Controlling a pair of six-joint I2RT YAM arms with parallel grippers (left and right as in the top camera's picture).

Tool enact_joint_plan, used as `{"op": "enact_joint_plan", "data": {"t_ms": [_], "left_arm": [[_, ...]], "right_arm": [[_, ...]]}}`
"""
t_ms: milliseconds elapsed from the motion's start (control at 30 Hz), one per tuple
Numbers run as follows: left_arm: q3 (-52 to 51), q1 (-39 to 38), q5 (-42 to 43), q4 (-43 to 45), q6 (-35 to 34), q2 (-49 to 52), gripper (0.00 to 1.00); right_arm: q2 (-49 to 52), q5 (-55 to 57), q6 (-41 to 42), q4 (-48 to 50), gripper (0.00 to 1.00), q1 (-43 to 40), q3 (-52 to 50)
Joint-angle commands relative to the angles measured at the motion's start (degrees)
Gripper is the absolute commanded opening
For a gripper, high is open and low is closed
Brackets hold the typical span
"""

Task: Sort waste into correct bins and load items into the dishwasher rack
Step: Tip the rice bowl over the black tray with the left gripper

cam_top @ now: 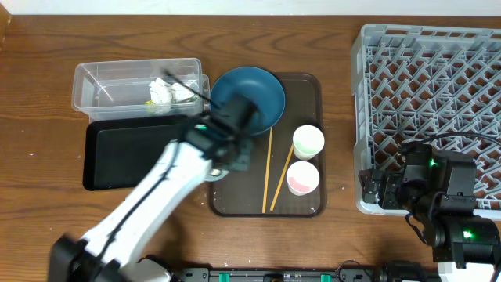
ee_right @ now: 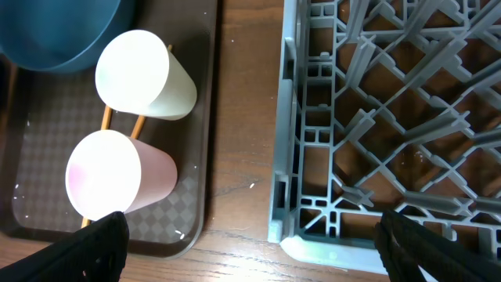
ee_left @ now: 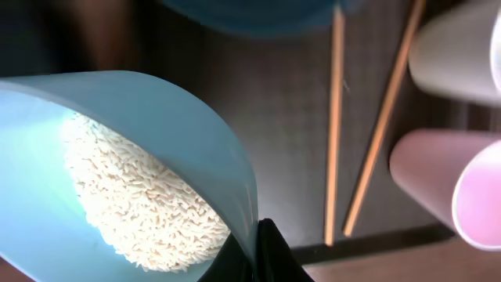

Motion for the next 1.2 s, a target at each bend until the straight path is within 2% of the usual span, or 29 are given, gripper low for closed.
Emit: {"op": "enact_joint_plan", "data": {"t_ms": [0,233,467,700,900,1067,1167], "left_arm": [[1.6,7.0,0.1,-0.9,2.2,-2.8,0.06],[-0.1,24.3,17.4,0.2,10.5,-2.3,0.06],[-4.3,40.7,43.9,3.0,22.7,0.6,0.06],[-8.2,52.7,68.5,3.5,31.4,7.6,0.06],[-8.6,59.3,84.9,3.5,32.6,14.7,0.06],[-8.6,62.1,86.7,2.6,27.5,17.9,0.06],[-8.6,63.1,86.7,2.0,26.9,18.2,0.06]], "right_arm": [[-0.2,-0.5,0.2,-0.1,0.99,0.7,1.1],[-0.2,-0.5,0.2,-0.3,0.99,0.7,1.1],[-0.2,-0.5,0.2,-0.3,0.99,0.7,1.1],[-0.2,-0.5,0.2,-0.5,0.99,0.7,1.1],[-0.2,-0.5,0.2,-0.5,0.99,0.7,1.1],[-0.2,-0.5,0.2,-0.7,0.99,0.7,1.1],[-0.2,-0.5,0.2,-0.7,0.99,0.7,1.1]]}}
